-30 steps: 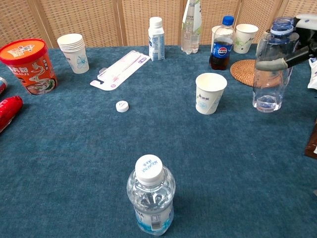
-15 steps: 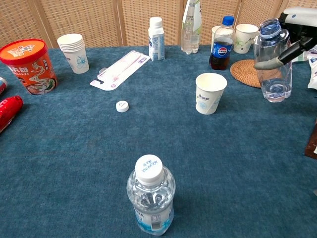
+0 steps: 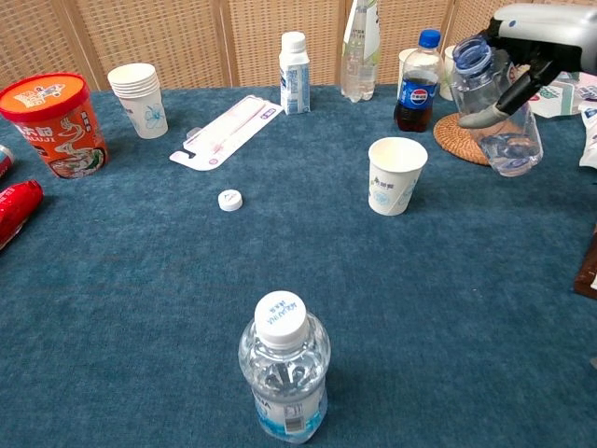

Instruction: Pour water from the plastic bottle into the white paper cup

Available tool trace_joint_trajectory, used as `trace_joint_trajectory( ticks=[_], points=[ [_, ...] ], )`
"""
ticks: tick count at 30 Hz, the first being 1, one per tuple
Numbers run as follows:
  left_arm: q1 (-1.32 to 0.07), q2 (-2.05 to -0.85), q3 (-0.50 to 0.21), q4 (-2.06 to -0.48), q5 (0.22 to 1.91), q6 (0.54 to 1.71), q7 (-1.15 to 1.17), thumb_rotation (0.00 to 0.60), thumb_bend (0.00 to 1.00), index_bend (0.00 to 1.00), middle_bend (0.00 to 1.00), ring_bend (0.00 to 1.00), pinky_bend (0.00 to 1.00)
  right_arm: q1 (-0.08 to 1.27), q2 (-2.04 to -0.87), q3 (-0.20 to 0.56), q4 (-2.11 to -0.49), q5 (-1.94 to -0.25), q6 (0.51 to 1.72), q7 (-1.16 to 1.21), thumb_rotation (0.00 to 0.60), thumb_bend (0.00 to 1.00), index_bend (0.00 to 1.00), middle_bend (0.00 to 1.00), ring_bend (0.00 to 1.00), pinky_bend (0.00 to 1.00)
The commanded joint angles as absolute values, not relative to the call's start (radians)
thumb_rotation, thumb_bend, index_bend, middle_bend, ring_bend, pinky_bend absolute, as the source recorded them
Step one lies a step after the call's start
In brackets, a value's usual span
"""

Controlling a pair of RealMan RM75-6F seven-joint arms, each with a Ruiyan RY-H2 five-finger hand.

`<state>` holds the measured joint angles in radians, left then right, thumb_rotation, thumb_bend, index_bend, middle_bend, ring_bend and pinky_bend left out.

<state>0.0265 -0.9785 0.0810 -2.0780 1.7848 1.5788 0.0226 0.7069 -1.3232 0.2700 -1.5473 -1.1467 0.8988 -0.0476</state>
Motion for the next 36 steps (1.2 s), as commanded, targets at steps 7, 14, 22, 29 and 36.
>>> trace_joint_trajectory(
  ticks=[7, 14, 22, 29, 36],
  points=[
    [0.033, -0.978, 0.086, -2.064, 1.789, 1.592, 0.008, 0.444, 0.39, 0.05, 0.02, 0.0, 0.0, 0.787, -1.34, 0.257, -1.556, -1.032, 0.872, -0.257, 0.6, 0.35, 0.6, 0.64, 0.55, 0.54],
    [0.033, -0.978, 0.086, -2.061, 1.789, 1.593, 0.004, 0.446, 0.39, 0.05, 0.02, 0.0, 0.0, 0.825, -1.349, 0.235, -1.551, -0.983, 0.881, -0.383, 0.6, 0.35, 0.6, 0.65, 0.55, 0.54],
    [0.031, -0.979, 0.086, -2.059, 1.787, 1.59, 0.001, 0.446, 0.39, 0.05, 0.02, 0.0, 0.0, 0.863, -1.368, 0.225, -1.552, -0.922, 0.894, -0.475, 0.6, 0.35, 0.6, 0.65, 0.55, 0.54],
    [0.031, -0.978, 0.087, -2.05, 1.786, 1.593, -0.011, 0.444, 0.39, 0.05, 0.02, 0.0, 0.0, 0.9, -1.392, 0.211, -1.543, -0.877, 0.916, -0.574, 0.6, 0.35, 0.6, 0.65, 0.56, 0.54],
    [0.033, -0.98, 0.088, -2.039, 1.788, 1.599, -0.023, 0.444, 0.39, 0.05, 0.02, 0.0, 0.0, 0.933, -1.401, 0.2, -1.55, -0.821, 0.934, -0.659, 0.6, 0.35, 0.6, 0.65, 0.56, 0.54]
  ],
)
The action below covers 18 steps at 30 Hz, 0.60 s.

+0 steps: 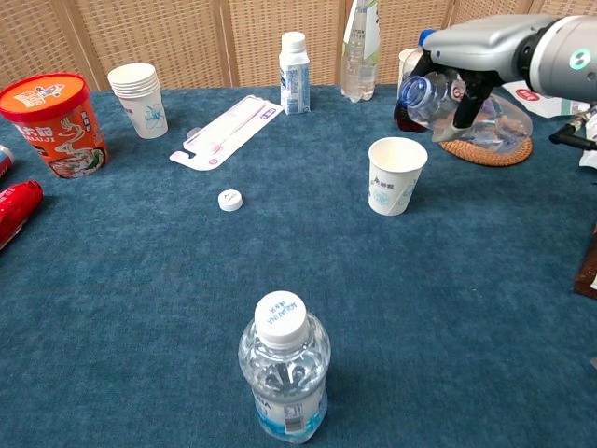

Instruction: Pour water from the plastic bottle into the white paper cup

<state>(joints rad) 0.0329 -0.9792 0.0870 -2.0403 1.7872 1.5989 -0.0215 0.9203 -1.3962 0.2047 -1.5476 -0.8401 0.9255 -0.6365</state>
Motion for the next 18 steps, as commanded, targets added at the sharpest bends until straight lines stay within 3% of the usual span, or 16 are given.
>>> trace_joint_trajectory(
  ticks=[1, 18],
  points=[
    [0.033, -0.98, 0.088, -2.038, 1.789, 1.6, -0.025, 0.445, 0.39, 0.05, 0.02, 0.0, 0.0, 0.936, -1.403, 0.199, -1.55, -0.815, 0.937, -0.667, 0.6, 0.35, 0.6, 0.65, 0.56, 0.54],
    [0.04, -0.984, 0.093, -2.019, 1.792, 1.613, -0.047, 0.445, 0.39, 0.05, 0.02, 0.0, 0.0, 0.988, -1.441, 0.142, -1.515, -0.758, 1.005, -0.868, 0.6, 0.35, 0.6, 0.65, 0.56, 0.54]
  ],
)
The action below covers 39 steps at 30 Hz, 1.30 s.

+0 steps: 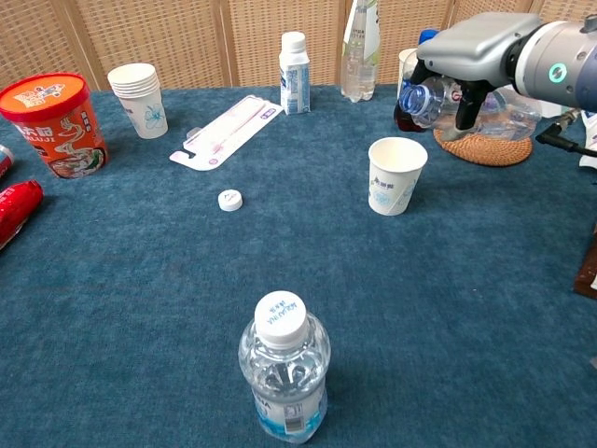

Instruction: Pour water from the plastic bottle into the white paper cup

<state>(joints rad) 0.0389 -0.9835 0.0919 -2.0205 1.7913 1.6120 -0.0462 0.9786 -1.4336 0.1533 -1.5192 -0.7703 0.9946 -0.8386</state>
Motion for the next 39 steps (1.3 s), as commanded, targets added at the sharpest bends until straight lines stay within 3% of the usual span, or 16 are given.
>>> trace_joint_trajectory(
  ticks=[1, 39],
  points=[
    [0.04, -0.984, 0.093, -2.018, 1.792, 1.614, -0.049, 0.445, 0.39, 0.05, 0.02, 0.0, 0.0, 0.99, -1.443, 0.139, -1.515, -0.755, 1.008, -0.877, 0.6, 0.35, 0.6, 0.65, 0.56, 0.54],
    [0.047, -1.001, 0.096, -1.958, 1.783, 1.634, -0.117, 0.442, 0.39, 0.05, 0.02, 0.0, 0.0, 1.036, -1.534, 0.094, -1.502, -0.669, 1.156, -1.181, 0.6, 0.34, 0.6, 0.66, 0.56, 0.54]
  ],
)
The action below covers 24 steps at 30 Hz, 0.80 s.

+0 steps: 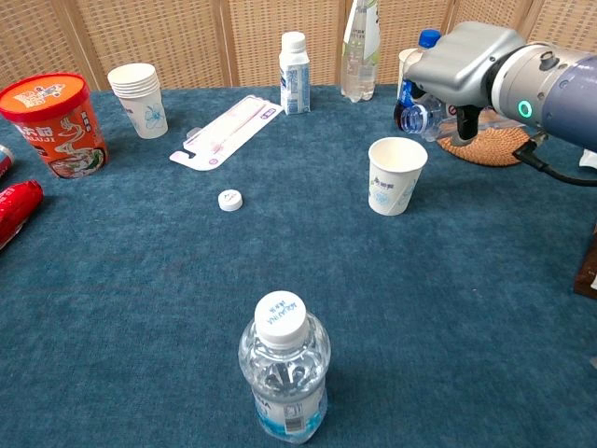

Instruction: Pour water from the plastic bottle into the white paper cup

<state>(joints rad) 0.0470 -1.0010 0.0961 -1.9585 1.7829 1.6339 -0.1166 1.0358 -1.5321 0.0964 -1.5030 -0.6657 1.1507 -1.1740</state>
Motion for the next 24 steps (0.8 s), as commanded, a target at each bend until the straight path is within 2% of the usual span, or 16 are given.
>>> trace_joint_trajectory(
  ticks=[1, 24],
  points=[
    [0.047, -1.002, 0.095, -1.958, 1.783, 1.634, -0.117, 0.441, 0.39, 0.05, 0.02, 0.0, 0.0, 1.037, -1.535, 0.092, -1.503, -0.671, 1.159, -1.189, 0.6, 0.34, 0.6, 0.66, 0.56, 0.54],
    [0.044, -1.002, 0.094, -1.953, 1.775, 1.631, -0.122, 0.446, 0.39, 0.05, 0.02, 0.0, 0.0, 1.056, -1.576, 0.079, -1.493, -0.68, 1.201, -1.324, 0.6, 0.33, 0.6, 0.67, 0.57, 0.54]
  ],
)
